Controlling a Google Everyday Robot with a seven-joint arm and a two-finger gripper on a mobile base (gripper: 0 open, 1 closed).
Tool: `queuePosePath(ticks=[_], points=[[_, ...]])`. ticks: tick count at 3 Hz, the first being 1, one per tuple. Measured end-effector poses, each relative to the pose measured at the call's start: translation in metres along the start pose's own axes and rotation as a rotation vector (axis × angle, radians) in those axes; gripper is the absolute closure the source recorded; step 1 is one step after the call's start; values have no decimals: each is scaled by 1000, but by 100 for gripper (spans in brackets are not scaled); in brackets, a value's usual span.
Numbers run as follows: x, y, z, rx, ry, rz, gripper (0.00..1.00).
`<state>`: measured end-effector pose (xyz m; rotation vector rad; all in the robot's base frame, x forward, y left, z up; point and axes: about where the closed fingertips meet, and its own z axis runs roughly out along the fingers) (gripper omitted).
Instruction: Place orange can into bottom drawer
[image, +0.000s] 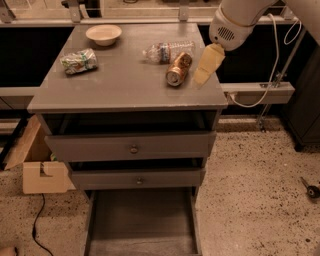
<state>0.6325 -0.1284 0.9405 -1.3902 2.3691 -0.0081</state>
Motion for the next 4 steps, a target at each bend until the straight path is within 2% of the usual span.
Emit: queuePosePath(ticks=[1,2,3,4], points=[[0,0,0,0,0,0,0],[-7,-7,4,7,-22,75,0],[-23,-33,18,7,-95,291,0],[-40,-51,33,-10,-120,489,0]])
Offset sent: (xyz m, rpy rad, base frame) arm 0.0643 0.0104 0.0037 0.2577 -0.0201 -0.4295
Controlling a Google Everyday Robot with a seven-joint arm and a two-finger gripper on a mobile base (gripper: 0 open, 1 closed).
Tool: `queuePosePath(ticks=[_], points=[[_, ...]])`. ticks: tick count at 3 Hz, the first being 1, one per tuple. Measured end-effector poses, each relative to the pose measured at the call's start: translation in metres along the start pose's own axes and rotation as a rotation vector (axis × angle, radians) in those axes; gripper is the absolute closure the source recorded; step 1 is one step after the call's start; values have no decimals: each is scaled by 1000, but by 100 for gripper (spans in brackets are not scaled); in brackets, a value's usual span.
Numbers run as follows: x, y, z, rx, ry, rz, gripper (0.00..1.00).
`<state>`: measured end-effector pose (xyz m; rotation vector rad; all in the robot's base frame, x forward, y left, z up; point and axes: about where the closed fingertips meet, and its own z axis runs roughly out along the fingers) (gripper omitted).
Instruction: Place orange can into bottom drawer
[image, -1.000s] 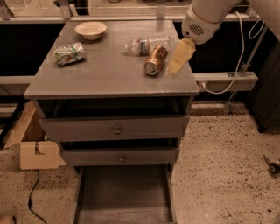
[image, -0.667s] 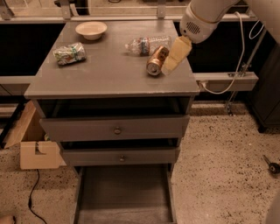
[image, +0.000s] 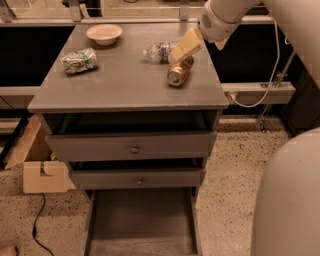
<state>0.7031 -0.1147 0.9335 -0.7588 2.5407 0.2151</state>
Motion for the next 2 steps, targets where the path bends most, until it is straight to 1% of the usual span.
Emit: queuePosePath(ticks=[1,2], points=[[-18,-2,35,32,88,224,0],[-26,4,58,66,162,333,0]])
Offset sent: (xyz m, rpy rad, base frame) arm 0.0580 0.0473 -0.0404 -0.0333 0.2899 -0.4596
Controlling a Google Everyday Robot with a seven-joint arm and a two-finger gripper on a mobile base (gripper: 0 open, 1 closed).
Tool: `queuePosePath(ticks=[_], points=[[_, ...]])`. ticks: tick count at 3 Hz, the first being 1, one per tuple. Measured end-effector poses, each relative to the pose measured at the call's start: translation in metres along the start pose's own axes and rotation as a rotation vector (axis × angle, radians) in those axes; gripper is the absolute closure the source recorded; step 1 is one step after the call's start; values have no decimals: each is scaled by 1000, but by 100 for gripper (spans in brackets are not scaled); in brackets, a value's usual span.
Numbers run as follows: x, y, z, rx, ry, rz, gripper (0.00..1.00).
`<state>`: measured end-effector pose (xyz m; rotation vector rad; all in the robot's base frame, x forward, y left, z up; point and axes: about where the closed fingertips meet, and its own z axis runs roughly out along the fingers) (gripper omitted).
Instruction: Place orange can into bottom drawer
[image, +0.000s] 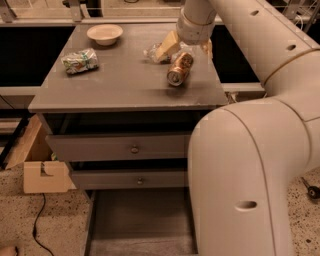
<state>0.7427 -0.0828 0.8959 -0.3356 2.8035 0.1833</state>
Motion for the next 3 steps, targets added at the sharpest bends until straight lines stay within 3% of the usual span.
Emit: queuePosePath(ticks=[2,3], points=[[-7,11,29,49,74,119,0],[-9,9,43,43,80,150,0]])
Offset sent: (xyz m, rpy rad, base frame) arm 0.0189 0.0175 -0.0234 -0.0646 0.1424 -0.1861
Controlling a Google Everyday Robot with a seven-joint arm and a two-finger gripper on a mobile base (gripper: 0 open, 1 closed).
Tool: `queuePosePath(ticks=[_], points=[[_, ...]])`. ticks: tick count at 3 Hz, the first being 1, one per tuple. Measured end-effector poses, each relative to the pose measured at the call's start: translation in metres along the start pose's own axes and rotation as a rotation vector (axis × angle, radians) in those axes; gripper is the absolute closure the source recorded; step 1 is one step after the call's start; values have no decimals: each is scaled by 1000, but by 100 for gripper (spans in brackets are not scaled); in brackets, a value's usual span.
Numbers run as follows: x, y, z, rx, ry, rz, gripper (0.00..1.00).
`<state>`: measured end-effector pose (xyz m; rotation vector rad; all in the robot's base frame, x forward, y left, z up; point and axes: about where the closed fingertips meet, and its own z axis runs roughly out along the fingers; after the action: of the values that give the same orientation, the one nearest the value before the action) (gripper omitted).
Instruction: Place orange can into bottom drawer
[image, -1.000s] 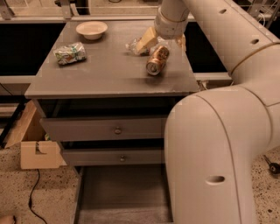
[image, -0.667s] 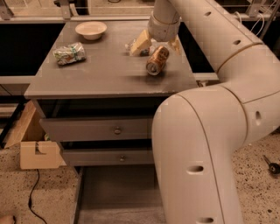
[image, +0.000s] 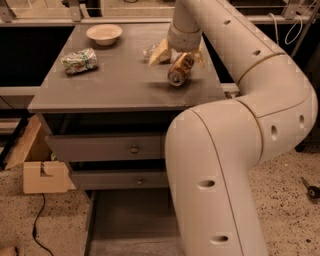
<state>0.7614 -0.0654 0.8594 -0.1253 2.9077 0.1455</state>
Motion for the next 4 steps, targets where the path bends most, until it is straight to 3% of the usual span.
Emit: queuePosePath(ticks=[1,2,3,4], points=[[-1,-5,14,-15,4,24,15],[0,-9,22,-16,5,32,46],[2,-10,21,-16,1,24,69],[1,-16,-5,-22,-101,-66,92]])
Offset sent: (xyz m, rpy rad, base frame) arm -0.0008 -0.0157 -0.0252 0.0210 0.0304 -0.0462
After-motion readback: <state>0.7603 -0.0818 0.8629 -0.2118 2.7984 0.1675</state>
